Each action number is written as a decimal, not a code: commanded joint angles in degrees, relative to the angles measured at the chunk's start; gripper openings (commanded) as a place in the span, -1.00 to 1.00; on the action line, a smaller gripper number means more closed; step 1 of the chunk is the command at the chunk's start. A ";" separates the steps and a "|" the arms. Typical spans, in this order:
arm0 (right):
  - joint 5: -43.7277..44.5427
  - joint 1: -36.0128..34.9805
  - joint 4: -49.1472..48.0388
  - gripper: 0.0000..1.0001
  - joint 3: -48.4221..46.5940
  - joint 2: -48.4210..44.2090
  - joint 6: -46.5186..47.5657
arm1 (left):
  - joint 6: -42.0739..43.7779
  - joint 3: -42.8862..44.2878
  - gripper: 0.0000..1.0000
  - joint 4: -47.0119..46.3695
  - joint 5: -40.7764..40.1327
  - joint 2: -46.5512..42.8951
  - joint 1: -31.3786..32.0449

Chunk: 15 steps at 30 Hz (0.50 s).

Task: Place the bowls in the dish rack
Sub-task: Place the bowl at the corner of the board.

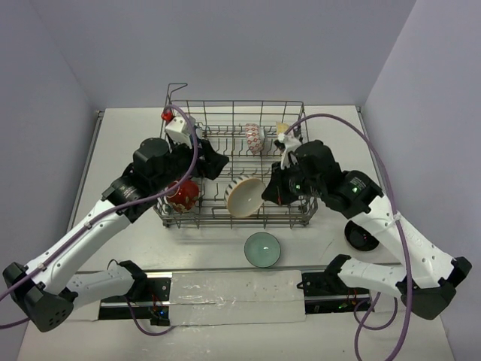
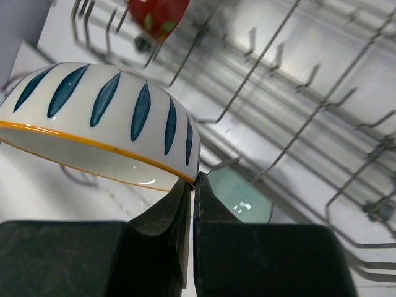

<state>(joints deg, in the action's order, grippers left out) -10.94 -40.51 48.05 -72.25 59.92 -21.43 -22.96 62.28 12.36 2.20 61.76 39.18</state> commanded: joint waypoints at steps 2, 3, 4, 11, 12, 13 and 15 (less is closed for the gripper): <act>-5.23 -5.18 -0.42 -1.00 2.63 -1.82 -1.42 | 1.08 1.18 0.86 1.17 -1.93 -4.09 -0.16; -5.67 -6.06 -0.50 -1.00 3.16 -1.74 -1.51 | 1.25 0.91 0.85 1.52 -3.76 -4.62 -0.16; -5.93 -7.98 -0.16 -1.00 3.60 -1.74 -1.68 | 1.34 0.74 0.86 1.70 -4.39 -5.32 -0.16; -4.53 -18.89 2.48 -1.00 5.01 2.82 -2.74 | 1.34 -0.58 0.86 3.90 -7.12 -8.58 -0.24; -4.01 -20.12 2.83 -1.00 5.10 3.53 -2.83 | 1.34 -0.84 0.86 3.99 -7.29 -8.76 -0.24; -3.13 -21.18 3.18 -1.00 5.27 4.84 -3.09 | 1.25 -1.11 0.86 3.90 -7.38 -9.02 -0.16; -2.69 -23.73 3.19 -1.00 5.54 5.99 -3.18 | 1.08 -1.90 0.86 3.81 -7.47 -9.46 -0.24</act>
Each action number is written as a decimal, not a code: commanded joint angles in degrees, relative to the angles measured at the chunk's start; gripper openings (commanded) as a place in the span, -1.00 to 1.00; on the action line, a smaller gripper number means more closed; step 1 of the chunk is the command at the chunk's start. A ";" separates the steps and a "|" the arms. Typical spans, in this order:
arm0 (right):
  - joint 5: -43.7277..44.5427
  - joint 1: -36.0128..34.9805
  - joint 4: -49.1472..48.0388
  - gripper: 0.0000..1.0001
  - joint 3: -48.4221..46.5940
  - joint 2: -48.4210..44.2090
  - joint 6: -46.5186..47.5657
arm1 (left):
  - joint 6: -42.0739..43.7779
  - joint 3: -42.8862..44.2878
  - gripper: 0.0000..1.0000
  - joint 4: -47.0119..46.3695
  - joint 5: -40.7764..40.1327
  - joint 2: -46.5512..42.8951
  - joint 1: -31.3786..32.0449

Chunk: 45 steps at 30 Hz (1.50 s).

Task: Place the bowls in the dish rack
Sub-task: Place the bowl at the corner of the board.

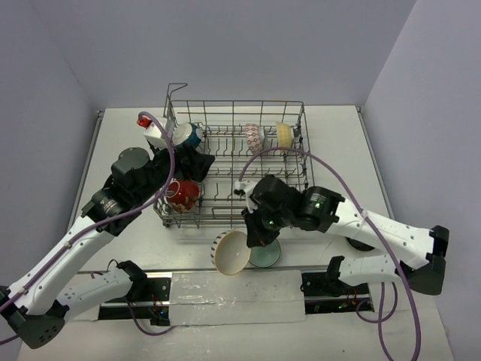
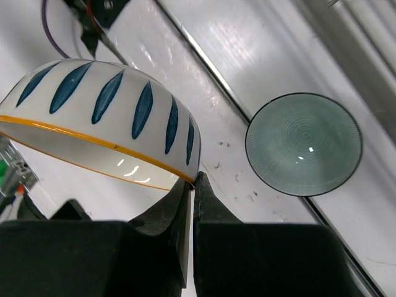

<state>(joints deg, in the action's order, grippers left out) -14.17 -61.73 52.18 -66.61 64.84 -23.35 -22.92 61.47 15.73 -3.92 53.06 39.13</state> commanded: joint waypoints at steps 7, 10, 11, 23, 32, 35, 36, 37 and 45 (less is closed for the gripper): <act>0.73 -5.85 0.02 -1.00 -0.89 7.48 -0.29 | 1.12 -2.67 0.86 0.80 -2.05 -1.99 -0.20; 0.55 -7.17 0.46 -1.00 -1.68 9.86 0.59 | 1.21 -3.72 0.86 0.97 -2.40 -2.69 -0.11; 0.55 -7.35 0.64 -1.00 -1.77 10.39 0.85 | 1.21 -4.25 0.86 0.97 -2.58 -3.04 -0.11; 1.25 -10.60 1.08 -1.00 -3.17 18.65 4.01 | 2.70 -6.45 0.87 1.33 -3.99 -3.66 -0.20; -1.03 -11.04 -0.50 -1.00 -3.61 24.89 6.56 | 3.58 -7.68 0.87 1.06 -3.64 -3.22 -0.20; -1.21 -11.13 -0.33 -1.00 -4.14 26.65 7.27 | 3.67 -7.77 0.88 1.06 -3.55 -3.14 -0.20; -1.21 -11.21 -0.24 -1.00 -4.49 27.70 7.36 | 3.67 -7.95 0.88 0.97 -3.55 -3.40 -0.11; -1.21 -11.21 -0.24 -1.00 -4.67 28.23 7.53 | 3.67 -8.12 0.88 0.89 -3.29 -3.40 -0.11; -0.86 -11.74 -0.50 -1.00 -6.95 33.24 8.15 | 3.84 -8.21 0.88 1.50 -3.28 -3.31 -0.11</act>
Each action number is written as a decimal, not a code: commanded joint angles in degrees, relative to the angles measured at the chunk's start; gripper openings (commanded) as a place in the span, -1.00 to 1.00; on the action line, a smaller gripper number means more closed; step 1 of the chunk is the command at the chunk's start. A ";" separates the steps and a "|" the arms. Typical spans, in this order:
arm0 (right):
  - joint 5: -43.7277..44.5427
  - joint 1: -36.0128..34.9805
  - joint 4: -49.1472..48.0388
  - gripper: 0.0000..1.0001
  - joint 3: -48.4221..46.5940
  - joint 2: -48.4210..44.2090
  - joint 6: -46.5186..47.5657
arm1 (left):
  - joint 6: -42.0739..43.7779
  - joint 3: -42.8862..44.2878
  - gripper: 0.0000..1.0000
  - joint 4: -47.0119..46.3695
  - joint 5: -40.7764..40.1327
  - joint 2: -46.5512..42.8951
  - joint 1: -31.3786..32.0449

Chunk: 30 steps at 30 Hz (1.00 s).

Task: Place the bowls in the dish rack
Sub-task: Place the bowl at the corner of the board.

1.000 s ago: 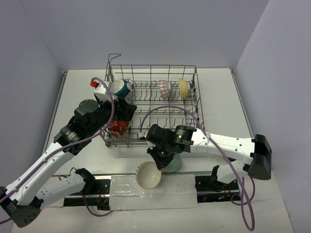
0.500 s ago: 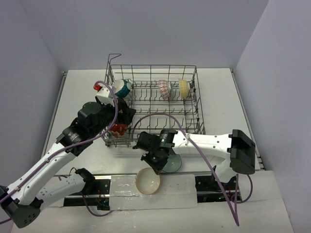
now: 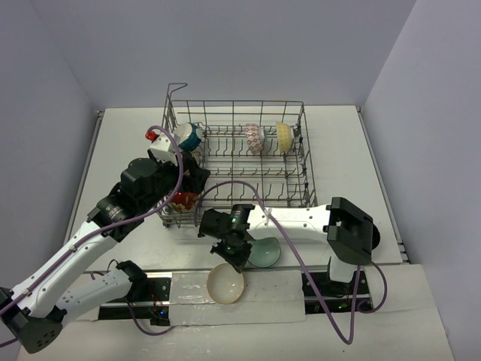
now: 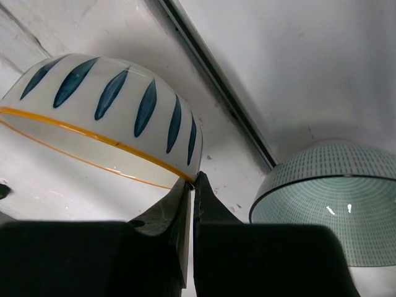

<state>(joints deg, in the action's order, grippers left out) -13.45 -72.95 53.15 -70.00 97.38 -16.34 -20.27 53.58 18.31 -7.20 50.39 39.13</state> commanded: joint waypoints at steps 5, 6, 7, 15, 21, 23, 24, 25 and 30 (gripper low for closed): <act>-0.61 -0.62 -0.76 -0.72 -5.41 2.11 1.31 | 1.29 -0.23 0.88 -0.90 0.43 -0.38 -0.11; -0.35 -0.62 -0.76 -0.68 -5.59 2.02 1.22 | 1.29 -0.32 0.88 -0.90 0.52 -0.47 -0.11; 0.00 -0.62 -0.76 -0.51 -5.94 1.76 1.05 | 1.20 -0.41 0.89 -1.08 0.52 -0.56 -0.11; 1.59 -0.62 -0.24 -0.27 -8.40 2.11 0.34 | 1.11 -0.67 0.88 -1.08 0.87 -0.47 -0.11; 2.73 -0.62 0.20 -0.22 -9.37 1.06 0.17 | 1.20 -0.85 0.89 -0.99 0.87 -0.73 -0.20; 4.04 -0.62 0.64 -0.22 -10.33 0.00 -0.18 | 1.11 -0.76 0.89 -0.90 0.70 -0.82 -0.11; 4.48 -0.70 0.90 -0.22 -10.68 -0.35 -0.36 | 1.11 -0.85 0.88 -0.99 0.70 -0.73 -0.11; 4.92 -0.62 1.08 -0.22 -11.47 -1.05 -0.54 | 1.11 -0.85 0.89 -0.99 0.87 -0.73 -0.20; 10.26 -0.62 2.22 -0.21 -13.94 -3.34 -1.24 | 1.11 -0.85 0.88 -0.81 0.96 -0.73 -0.11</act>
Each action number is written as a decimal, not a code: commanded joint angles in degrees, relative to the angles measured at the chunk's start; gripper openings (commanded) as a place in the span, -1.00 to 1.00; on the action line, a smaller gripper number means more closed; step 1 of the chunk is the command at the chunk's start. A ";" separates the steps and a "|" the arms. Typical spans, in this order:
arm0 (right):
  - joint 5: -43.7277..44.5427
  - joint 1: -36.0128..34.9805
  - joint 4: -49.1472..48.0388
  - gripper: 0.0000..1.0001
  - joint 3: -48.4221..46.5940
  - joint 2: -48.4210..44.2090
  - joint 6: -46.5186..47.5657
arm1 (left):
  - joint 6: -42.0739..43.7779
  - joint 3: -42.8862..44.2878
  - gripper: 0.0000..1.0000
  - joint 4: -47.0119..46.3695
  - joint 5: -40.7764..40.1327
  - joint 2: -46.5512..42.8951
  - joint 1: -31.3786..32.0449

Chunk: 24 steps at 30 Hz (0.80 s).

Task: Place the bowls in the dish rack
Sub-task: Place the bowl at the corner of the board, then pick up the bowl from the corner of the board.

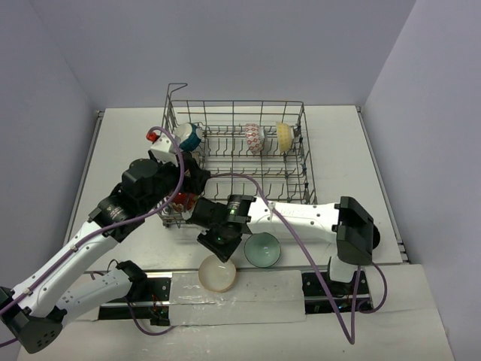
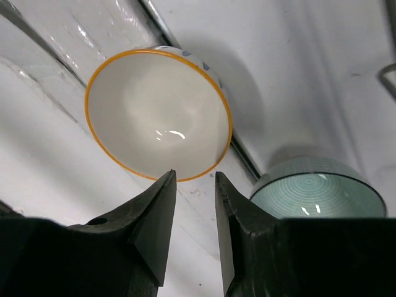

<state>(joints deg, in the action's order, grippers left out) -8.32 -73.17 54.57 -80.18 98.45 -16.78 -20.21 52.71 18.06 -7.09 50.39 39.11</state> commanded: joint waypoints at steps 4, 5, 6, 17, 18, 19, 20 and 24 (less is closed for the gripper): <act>13.57 -0.22 1.68 -0.20 -6.38 -6.78 -2.38 | 1.57 0.29 0.89 -0.40 0.94 -1.17 -0.09; 15.50 -0.22 1.68 -0.20 -6.74 -7.39 -2.99 | 1.75 0.38 0.89 -0.22 0.68 -1.35 0.00; 19.18 0.04 1.77 -0.20 -7.18 -8.62 -4.04 | 2.10 0.90 0.89 0.56 0.15 -1.52 0.35; 28.97 11.53 -6.57 0.09 -0.07 -23.38 -10.29 | 3.60 5.30 0.84 4.78 2.16 -1.96 1.76; 28.54 12.69 -7.45 0.09 1.68 -25.22 -10.47 | 3.60 5.47 0.83 4.96 2.69 -2.14 1.84; 27.84 13.74 -9.02 -0.09 2.48 -26.02 -10.38 | 3.68 5.39 0.82 4.88 3.74 -2.75 1.84; 26.96 15.58 -9.73 -0.28 3.10 -26.82 -10.21 | 4.29 5.04 0.82 4.27 4.36 -3.10 1.84; 27.12 19.36 -10.79 -0.06 3.98 -29.02 -9.51 | 6.22 3.46 0.82 3.91 6.47 -3.72 1.93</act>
<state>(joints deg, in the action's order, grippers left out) 14.04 -56.49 50.13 -76.44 70.91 -25.32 -17.30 57.14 19.16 -2.98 47.24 41.08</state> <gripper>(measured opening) 0.456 0.913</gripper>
